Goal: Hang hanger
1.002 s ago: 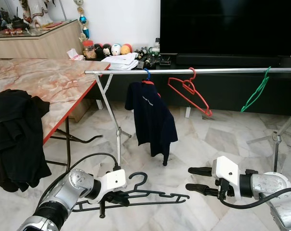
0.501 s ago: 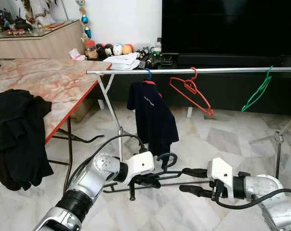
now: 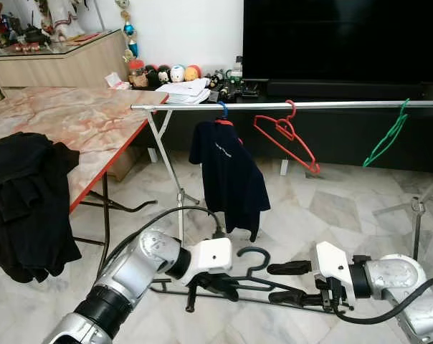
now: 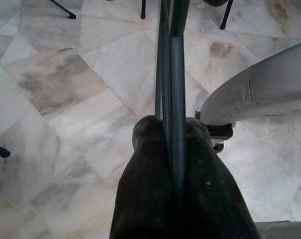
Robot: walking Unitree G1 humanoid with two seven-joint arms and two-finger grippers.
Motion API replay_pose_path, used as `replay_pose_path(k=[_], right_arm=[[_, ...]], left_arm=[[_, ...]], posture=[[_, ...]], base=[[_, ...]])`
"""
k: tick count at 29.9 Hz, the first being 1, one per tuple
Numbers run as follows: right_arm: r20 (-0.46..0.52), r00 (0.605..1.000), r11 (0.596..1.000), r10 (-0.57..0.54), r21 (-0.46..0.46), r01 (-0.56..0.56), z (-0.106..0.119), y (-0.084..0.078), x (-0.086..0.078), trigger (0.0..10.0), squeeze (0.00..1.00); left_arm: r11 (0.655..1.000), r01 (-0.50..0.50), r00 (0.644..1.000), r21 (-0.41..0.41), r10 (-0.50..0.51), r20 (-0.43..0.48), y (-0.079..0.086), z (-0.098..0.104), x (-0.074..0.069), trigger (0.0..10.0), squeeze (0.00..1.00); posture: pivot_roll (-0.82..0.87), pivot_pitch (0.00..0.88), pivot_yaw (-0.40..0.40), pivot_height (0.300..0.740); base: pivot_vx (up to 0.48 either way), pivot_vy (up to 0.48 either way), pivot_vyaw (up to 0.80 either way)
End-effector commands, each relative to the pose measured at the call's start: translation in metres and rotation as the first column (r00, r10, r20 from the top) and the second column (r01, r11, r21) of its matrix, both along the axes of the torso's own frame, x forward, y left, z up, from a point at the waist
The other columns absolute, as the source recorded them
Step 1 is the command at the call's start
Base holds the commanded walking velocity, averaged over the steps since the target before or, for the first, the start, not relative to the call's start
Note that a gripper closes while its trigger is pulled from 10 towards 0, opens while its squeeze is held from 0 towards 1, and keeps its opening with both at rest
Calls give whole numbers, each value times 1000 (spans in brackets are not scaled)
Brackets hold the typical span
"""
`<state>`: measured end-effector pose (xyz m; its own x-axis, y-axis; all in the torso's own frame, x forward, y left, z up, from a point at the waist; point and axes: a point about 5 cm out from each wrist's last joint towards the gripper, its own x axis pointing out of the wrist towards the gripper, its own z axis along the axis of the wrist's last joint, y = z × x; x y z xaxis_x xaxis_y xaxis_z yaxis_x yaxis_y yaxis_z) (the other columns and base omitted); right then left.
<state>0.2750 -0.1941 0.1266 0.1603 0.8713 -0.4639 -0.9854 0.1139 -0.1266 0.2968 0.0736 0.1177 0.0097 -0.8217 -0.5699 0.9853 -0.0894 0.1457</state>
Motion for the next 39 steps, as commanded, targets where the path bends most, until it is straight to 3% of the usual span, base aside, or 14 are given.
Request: replay_pose_path(k=[1,4,15,16,17,18,39], right_arm=[[-5,1000,1000,29,-6,-29,0,4,-1,10000,0],[17,1000,1000,-17,-14,17,-6,5,4,10000,0],[-37,999,998,23,-57,-25,-19,6,-2,10000,0],[-40,999,999,10,-42,-12,-18,7,-1,3569,0],[-43,999,1000,2,-31,-3,-17,7,0,3569,0],[-56,998,1000,13,-24,-14,-17,8,-1,0,0],[-70,997,999,11,-29,-13,-22,8,-2,0,0]], left_arm=[[1000,14,1000,-2,-14,10,0,4,-1,10000,0],[999,32,999,-4,-32,8,-3,7,-3,10000,0],[999,33,999,-11,-33,10,-6,10,-4,10000,0],[999,33,999,-13,-33,11,-6,10,-4,10000,0],[999,33,999,-13,-33,11,-6,10,-3,10000,0],[999,34,999,-15,-34,12,-7,10,-4,10000,0],[999,45,998,-1,-45,45,-8,9,-4,10000,0]], posture=[[-69,0,109,740],[-63,0,108,740],[-62,0,103,740],[-61,0,104,740],[-61,0,104,740],[-63,0,103,740],[-67,0,98,740]], base=[[0,0,0],[0,0,0],[0,0,0],[0,0,0],[0,0,0],[0,0,0],[0,0,0]])
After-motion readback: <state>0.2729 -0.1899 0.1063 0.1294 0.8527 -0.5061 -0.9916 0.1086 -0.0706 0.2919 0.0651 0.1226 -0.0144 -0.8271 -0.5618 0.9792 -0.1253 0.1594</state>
